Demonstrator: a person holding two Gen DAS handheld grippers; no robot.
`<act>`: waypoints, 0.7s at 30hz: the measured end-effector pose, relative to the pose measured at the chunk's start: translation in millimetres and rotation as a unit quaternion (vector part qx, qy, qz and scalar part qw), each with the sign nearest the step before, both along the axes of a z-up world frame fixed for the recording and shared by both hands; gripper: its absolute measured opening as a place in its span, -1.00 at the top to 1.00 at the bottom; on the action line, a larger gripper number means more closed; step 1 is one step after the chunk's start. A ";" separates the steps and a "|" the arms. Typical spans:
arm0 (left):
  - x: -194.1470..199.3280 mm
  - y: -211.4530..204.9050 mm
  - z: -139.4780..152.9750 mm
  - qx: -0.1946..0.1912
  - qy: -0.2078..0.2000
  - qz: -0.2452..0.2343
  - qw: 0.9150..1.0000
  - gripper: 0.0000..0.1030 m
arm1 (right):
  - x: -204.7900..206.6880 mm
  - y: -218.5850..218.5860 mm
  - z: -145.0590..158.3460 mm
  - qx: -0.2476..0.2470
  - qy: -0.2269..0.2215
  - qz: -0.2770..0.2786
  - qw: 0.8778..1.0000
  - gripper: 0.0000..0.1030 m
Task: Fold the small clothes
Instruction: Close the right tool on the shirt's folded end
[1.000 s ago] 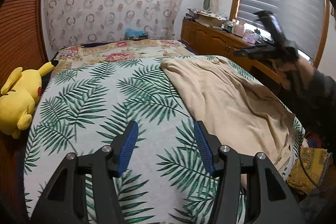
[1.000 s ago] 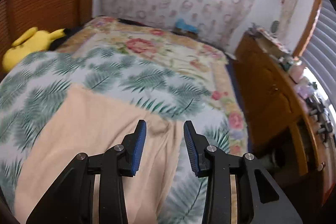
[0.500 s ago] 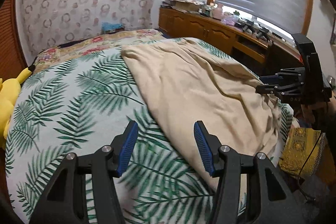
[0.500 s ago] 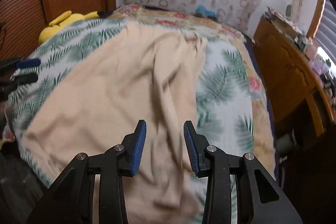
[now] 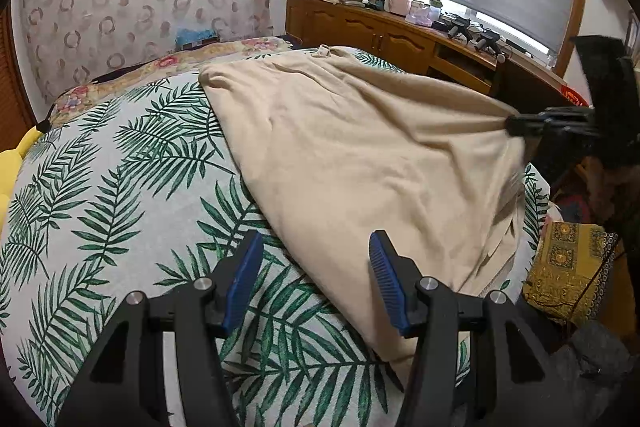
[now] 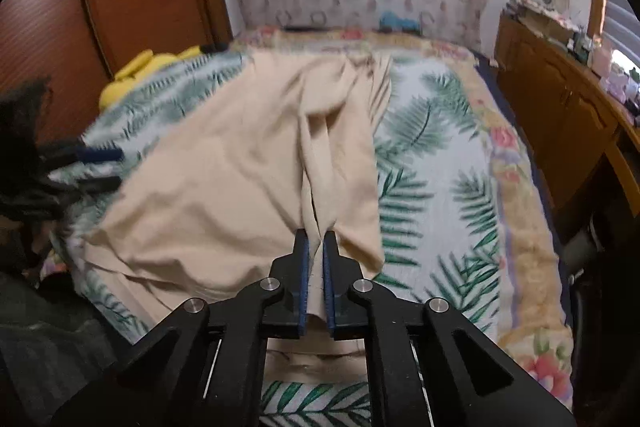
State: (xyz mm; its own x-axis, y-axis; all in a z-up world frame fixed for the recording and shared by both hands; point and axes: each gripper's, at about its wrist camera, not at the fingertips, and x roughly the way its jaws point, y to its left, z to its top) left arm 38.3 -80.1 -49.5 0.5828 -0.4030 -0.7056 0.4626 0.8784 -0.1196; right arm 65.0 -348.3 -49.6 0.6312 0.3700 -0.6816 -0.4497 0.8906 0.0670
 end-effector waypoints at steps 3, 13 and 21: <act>-1.3 -0.4 -2.1 -0.001 0.005 -0.002 1.000 -0.05 | -10.1 -11.4 9.6 -0.009 0.003 -0.014 1.000 0.96; -11.5 -3.2 -6.0 -0.004 0.021 -0.011 1.000 -0.05 | -17.4 -9.4 -17.7 -0.050 0.027 -0.033 0.998 0.78; -21.8 -5.8 -10.0 -0.014 0.043 -0.029 0.999 -0.05 | -13.6 -12.3 -23.4 -0.061 0.012 -0.051 0.997 0.36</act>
State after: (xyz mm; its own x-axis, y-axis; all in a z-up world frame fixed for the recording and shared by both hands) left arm 16.5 -86.0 -59.5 0.4965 -0.4544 -0.7396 0.4989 0.8466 -0.1853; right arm 51.4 -360.7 -72.9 0.6441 0.2177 -0.7333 -0.3556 0.9340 -0.0351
